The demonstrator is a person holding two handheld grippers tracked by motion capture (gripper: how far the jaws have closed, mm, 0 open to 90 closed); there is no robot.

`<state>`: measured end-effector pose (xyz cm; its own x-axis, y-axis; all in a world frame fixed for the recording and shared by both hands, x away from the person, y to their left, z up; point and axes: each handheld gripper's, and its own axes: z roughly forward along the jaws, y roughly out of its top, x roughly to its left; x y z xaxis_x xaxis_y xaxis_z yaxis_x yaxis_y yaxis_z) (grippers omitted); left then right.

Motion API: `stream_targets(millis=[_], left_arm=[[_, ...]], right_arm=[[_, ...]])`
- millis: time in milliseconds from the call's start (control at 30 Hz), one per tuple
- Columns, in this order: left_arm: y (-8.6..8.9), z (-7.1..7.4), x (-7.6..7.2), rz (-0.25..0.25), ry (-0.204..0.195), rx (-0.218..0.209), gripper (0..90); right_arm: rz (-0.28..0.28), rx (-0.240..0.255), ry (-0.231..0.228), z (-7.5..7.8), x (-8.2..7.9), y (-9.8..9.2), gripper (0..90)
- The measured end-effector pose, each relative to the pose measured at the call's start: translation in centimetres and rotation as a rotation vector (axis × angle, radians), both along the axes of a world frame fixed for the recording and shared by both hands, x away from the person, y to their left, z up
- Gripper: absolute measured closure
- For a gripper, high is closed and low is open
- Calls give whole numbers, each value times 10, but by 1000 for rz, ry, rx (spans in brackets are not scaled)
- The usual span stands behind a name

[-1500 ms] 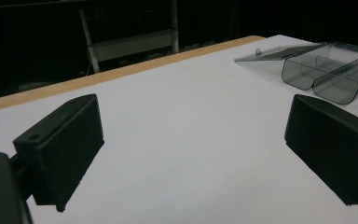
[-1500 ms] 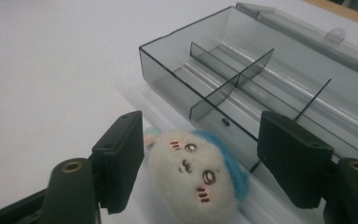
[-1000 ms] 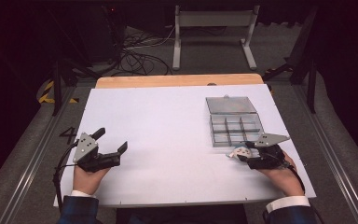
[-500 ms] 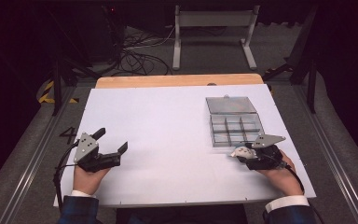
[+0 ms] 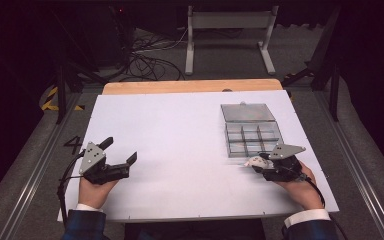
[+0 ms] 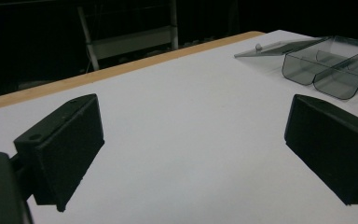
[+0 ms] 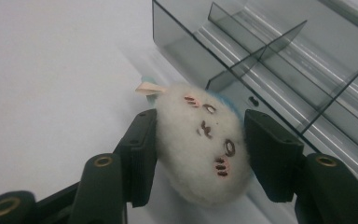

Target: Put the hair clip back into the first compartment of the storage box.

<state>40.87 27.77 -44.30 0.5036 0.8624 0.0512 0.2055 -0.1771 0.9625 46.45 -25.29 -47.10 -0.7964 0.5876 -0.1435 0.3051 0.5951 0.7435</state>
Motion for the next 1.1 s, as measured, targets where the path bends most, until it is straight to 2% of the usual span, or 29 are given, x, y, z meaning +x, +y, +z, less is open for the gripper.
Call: stream_targets(millis=[300,500,700,1100], left_arm=[[0,0,0,1,2,0,50],[-1,0,0,-5,2,3,50],[-1,-1,1,-7,6,2,50],[-1,-1,1,-9,6,4,50]], right_arm=[[-8,76,-23,5,-1,1,487],[-10,110,-32,7,-1,1,493],[-16,171,-41,10,-1,0,501],[-47,230,-85,17,1,5,534]])
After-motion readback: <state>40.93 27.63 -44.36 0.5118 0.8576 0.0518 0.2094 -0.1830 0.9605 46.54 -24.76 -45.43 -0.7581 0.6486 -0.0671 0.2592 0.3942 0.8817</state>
